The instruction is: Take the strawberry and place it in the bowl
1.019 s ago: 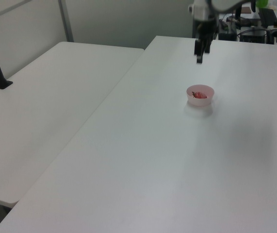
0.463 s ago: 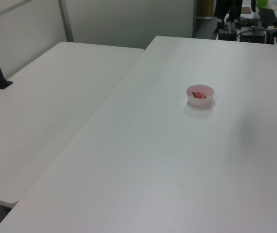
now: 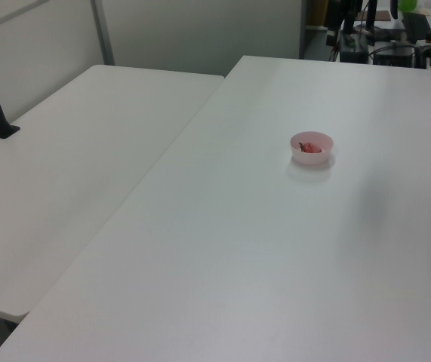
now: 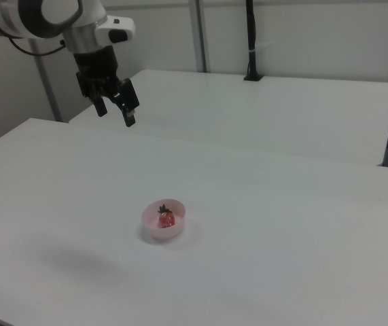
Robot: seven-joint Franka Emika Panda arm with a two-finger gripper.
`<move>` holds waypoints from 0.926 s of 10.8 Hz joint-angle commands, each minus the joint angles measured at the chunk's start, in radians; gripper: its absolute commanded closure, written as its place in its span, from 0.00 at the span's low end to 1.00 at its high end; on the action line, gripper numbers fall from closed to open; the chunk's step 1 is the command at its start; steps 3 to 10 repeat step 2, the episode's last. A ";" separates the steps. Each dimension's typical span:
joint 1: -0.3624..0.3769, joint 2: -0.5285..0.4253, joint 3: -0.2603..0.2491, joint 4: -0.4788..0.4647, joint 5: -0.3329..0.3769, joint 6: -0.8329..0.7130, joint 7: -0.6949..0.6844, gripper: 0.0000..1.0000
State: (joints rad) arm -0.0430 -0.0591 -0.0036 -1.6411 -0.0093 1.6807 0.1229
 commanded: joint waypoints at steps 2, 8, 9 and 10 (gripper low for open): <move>0.011 0.013 -0.010 0.014 -0.003 0.011 -0.052 0.00; 0.011 0.013 -0.010 0.014 -0.003 0.011 -0.052 0.00; 0.011 0.013 -0.010 0.014 -0.003 0.011 -0.052 0.00; 0.011 0.013 -0.010 0.014 -0.003 0.011 -0.052 0.00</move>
